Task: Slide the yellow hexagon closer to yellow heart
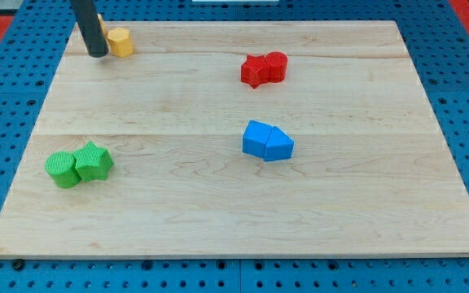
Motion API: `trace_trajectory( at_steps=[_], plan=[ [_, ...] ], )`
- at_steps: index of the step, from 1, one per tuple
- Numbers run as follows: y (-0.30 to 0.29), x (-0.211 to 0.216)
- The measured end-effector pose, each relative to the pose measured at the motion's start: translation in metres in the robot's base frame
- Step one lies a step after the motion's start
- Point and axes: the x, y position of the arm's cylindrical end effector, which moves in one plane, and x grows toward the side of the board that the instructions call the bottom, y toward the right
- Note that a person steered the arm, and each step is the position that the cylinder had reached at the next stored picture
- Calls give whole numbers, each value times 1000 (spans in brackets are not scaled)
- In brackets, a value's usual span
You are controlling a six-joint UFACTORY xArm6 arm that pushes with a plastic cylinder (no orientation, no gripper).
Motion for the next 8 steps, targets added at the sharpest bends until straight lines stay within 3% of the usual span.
trace_trajectory(
  at_steps=[2, 6, 8],
  plan=[
    [15, 18],
    [24, -44],
    [54, -44]
  ],
)
